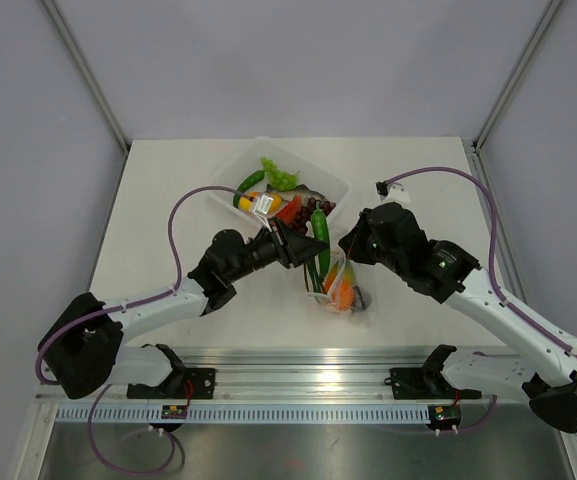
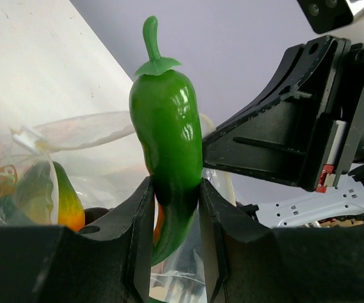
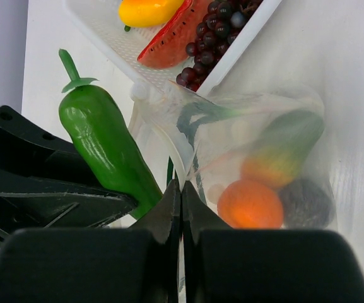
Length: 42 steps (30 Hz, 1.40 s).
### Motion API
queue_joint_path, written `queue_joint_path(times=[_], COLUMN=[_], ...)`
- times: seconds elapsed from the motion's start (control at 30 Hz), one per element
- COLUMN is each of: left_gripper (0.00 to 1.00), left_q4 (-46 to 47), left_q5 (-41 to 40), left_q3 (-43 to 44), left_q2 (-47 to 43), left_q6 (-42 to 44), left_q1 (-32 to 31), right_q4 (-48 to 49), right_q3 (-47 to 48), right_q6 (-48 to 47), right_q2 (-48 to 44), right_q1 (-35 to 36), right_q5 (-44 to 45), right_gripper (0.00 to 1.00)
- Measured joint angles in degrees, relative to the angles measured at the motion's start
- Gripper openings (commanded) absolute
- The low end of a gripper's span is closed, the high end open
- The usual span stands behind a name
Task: Place the food in the zip-top bag and seal the zipper
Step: Place the fake vegetable in the zipper food storage bag.
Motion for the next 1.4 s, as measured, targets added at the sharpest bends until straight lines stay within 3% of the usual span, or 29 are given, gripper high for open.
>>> queue_joint_path(times=[0.3,0.37,0.4,0.5,0.57,0.6,0.83,1.13,1.23,1.4], left_gripper=[0.00,0.19,0.45,0.59,0.76,0.79,0.78,0.60,0.54,0.54], left_q4=[7.5,8.0,8.1,8.1,8.0,7.8,0.0,-14.0,-19.0,-31.8], left_q5=[-4.9,-5.5,-5.7,-5.9,-5.9,-5.8,-5.9,-8.8,-12.1,-18.5], left_q3=[-4.4,-4.4,-4.4,-4.4,-4.4,-4.3,-2.8,2.7,3.3,10.3], left_q2=[4.7,5.5,5.8,6.1,6.1,6.1,3.5,-7.6,-10.3,-9.3], left_q6=[-6.0,-6.3,-6.4,-6.6,-6.4,-6.2,-3.1,7.8,10.9,15.6], left_q1=[-1.9,-2.3,-2.4,-2.7,-2.9,-3.0,-4.3,-7.4,-7.4,-7.4], right_q4=[0.0,0.0,0.0,0.0,0.0,0.0,0.0,0.0,0.0,0.0], right_q3=[0.0,0.0,0.0,0.0,0.0,0.0,0.0,-0.3,-0.3,-0.3], right_q6=[0.0,0.0,0.0,0.0,0.0,0.0,0.0,0.0,0.0,0.0], right_q2=[0.0,0.0,0.0,0.0,0.0,0.0,0.0,0.0,0.0,0.0], right_q1=[0.0,0.0,0.0,0.0,0.0,0.0,0.0,0.0,0.0,0.0], right_q5=[0.0,0.0,0.0,0.0,0.0,0.0,0.0,0.0,0.0,0.0], right_gripper=[0.00,0.00,0.00,0.00,0.00,0.00,0.00,0.00,0.00,0.00])
